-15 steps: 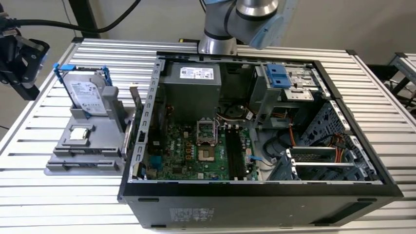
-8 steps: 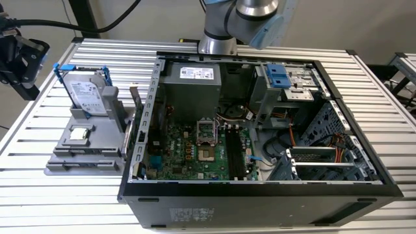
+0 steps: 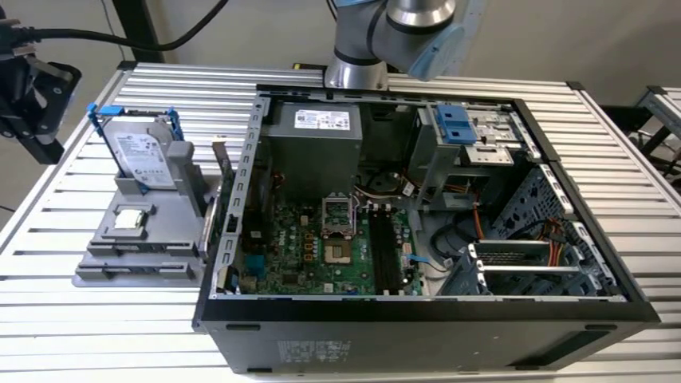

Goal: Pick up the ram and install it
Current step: 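Pick up the ram and move it above insertion slot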

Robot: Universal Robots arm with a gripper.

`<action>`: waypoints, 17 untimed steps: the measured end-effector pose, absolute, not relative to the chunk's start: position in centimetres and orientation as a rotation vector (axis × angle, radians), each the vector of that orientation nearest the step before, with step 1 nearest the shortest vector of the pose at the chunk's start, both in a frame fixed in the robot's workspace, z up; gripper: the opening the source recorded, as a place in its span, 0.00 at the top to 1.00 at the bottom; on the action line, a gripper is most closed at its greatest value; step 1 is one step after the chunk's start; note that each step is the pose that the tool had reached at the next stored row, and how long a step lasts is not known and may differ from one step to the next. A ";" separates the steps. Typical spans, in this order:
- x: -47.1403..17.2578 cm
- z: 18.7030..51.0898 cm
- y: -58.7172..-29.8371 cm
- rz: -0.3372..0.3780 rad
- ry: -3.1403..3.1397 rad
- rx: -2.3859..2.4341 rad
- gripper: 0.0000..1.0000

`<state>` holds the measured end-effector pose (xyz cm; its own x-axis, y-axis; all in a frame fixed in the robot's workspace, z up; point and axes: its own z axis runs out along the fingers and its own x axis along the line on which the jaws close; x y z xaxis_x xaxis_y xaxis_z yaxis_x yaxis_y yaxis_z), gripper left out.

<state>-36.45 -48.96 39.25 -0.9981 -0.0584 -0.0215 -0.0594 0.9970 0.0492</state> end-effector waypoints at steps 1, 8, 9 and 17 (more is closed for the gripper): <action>-36.5 39.2 -49.0 0.078 3.119 -0.117 1.00; -36.5 39.2 -49.0 0.080 3.108 -0.314 1.00; -36.5 39.3 -49.0 0.080 3.106 -0.341 1.00; -36.5 39.2 -49.0 0.082 3.078 -0.556 1.00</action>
<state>-36.45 -48.96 39.25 -0.9368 -0.3493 -0.0216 -0.3500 0.9355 0.0492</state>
